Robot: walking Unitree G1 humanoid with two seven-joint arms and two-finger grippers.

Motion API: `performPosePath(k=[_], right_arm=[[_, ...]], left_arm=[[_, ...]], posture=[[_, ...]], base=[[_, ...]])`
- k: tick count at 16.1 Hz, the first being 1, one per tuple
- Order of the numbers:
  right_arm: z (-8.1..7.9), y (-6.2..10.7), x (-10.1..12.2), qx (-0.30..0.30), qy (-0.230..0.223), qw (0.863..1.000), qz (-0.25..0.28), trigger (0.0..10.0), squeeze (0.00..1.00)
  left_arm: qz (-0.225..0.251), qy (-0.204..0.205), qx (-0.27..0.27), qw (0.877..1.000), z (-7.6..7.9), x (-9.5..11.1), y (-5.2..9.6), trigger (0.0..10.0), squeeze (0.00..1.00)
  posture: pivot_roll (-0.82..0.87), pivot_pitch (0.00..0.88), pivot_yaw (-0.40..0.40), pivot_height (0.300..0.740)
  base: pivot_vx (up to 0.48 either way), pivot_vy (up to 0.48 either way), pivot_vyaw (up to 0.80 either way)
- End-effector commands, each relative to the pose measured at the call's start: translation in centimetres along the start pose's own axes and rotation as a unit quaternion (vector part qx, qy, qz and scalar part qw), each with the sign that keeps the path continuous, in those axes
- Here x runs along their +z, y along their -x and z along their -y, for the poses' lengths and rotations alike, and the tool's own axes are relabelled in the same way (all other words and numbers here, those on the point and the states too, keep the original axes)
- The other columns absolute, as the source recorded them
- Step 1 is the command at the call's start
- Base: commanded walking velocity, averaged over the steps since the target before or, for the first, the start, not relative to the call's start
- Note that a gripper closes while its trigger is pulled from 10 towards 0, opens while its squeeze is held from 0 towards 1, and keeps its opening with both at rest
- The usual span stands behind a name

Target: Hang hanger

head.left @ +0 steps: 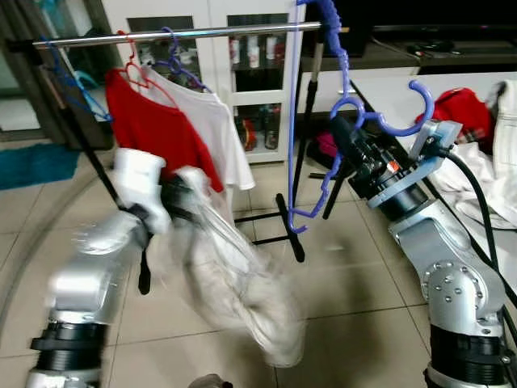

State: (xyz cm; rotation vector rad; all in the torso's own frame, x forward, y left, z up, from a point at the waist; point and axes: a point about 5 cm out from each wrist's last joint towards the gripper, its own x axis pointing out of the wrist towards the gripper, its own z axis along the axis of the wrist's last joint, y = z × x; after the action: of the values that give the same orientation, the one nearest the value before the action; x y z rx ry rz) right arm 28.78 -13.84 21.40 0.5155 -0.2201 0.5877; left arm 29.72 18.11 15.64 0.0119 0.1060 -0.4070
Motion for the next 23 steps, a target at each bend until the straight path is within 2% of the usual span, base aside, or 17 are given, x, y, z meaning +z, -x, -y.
performPosePath(k=[1, 2, 3, 4, 5, 6, 7, 8, 9, 11, 13, 14, 15, 17, 20, 23], right_arm=[[0.5, -0.6, 0.2, -0.033, -0.005, 0.999, 0.022, 0.0, 0.00], [0.8, -0.9, -0.9, -0.057, 0.023, 0.998, -0.022, 0.0, 0.00], [0.9, -1.0, -1.4, -0.065, 0.037, 0.996, -0.040, 0.0, 0.00], [1.9, 0.1, -2.7, -0.104, 0.104, 0.984, -0.100, 0.0, 0.00], [2.0, 1.0, -3.4, -0.102, 0.139, 0.976, -0.133, 0.0, 0.00], [1.9, 2.0, -3.9, -0.095, 0.167, 0.968, -0.163, 0.0, 0.00], [1.7, 3.0, -4.4, -0.101, 0.176, 0.961, -0.185, 0.0, 0.00], [1.4, 4.3, -4.9, -0.118, 0.191, 0.950, -0.218, 10.0, 0.00], [0.6, 5.1, -5.0, -0.107, 0.181, 0.951, -0.228, 10.0, 0.00], [0.2, 5.5, -4.7, -0.104, 0.283, 0.925, -0.231, 10.0, 0.00], [-0.1, 4.9, -4.1, -0.127, 0.252, 0.941, -0.189, 10.0, 0.00], [-0.2, 4.8, -4.0, -0.131, 0.246, 0.943, -0.180, 10.0, 0.00], [-0.4, 4.9, -4.3, -0.133, 0.202, 0.953, -0.183, 10.0, 0.00], [-1.3, 5.1, -5.1, -0.107, 0.172, 0.961, -0.190, 10.0, 0.00], [-1.6, 5.6, -5.8, -0.113, 0.177, 0.959, -0.193, 10.0, 0.00], [-1.2, 6.1, -5.0, -0.136, 0.179, 0.957, -0.185, 10.0, 0.00]], left_arm=[[0.064, -0.002, -0.010, 0.998, 1.4, 2.5, 0.3, 0.0, 0.00], [0.079, 0.006, 0.011, 0.997, 1.8, 2.6, 1.1, 0.0, 0.00], [0.081, 0.008, 0.020, 0.996, 1.8, 2.6, 1.3, 0.0, 0.00], [0.072, 0.020, 0.051, 0.996, 1.7, 2.1, 3.0, 0.0, 0.00], [0.066, 0.019, 0.068, 0.995, 1.4, 1.8, 3.9, 0.0, 0.00], [0.061, 0.017, 0.085, 0.994, 1.2, 1.4, 4.7, 0.0, 0.00], [0.053, 0.003, 0.111, 0.992, 0.9, 1.0, 5.6, 0.0, 0.00], [0.043, -0.010, 0.144, 0.989, 0.6, 0.4, 6.6, 1.1, 0.00], [0.035, -0.027, 0.155, 0.987, 0.9, 0.1, 7.5, 10.0, 0.00], [-0.005, -0.019, 0.159, 0.987, 1.6, -1.0, 8.6, 10.0, 0.00], [0.003, -0.049, 0.149, 0.988, 2.8, -1.0, 8.9, 10.0, 0.00], [0.005, -0.049, 0.153, 0.987, 2.9, -1.0, 9.0, 10.0, 0.00], [0.007, -0.052, 0.158, 0.986, 3.1, -0.8, 9.0, 10.0, 0.00], [0.006, -0.058, 0.164, 0.985, 3.1, -0.6, 9.4, 10.0, 0.00], [0.000, -0.051, 0.161, 0.986, 3.2, -0.8, 9.1, 10.0, 0.00], [0.011, -0.023, 0.136, 0.990, 3.7, -1.0, 7.6, 10.0, 0.00]], posture=[[-0.03, 0.000, 0.033, 0.740], [-0.03, 0.000, 0.028, 0.740], [-0.03, 0.000, 0.026, 0.740], [-0.03, 0.000, 0.019, 0.740], [-0.04, 0.000, 0.016, 0.740], [-0.04, 0.003, 0.013, 0.740], [-0.03, 0.013, 0.002, 0.740], [-0.04, 0.016, -0.003, 0.740], [-0.04, 0.018, -0.006, 0.740], [-0.04, 0.030, -0.022, 0.740], [-0.03, 0.042, -0.052, 0.740], [-0.03, 0.044, -0.055, 0.740], [-0.01, 0.045, -0.069, 0.740], [0.01, 0.035, -0.063, 0.740], [0.00, 0.013, -0.034, 0.740], [-0.08, 0.000, 0.021, 0.740]], base=[[0.000, 0.000, 0.00], [0.000, 0.000, 0.00], [0.000, 0.000, 0.00], [0.000, 0.000, 0.00], [0.000, 0.000, 0.00], [0.000, 0.000, 0.00], [0.000, 0.000, 0.00], [0.000, 0.000, 0.00], [0.000, 0.000, 0.00], [0.000, 0.000, 0.00], [0.000, 0.000, -0.80], [0.000, 0.000, -0.80], [0.000, 0.000, -0.79], [0.000, 0.000, -0.80], [0.000, 0.000, -0.80], [0.000, 0.000, -0.80]])
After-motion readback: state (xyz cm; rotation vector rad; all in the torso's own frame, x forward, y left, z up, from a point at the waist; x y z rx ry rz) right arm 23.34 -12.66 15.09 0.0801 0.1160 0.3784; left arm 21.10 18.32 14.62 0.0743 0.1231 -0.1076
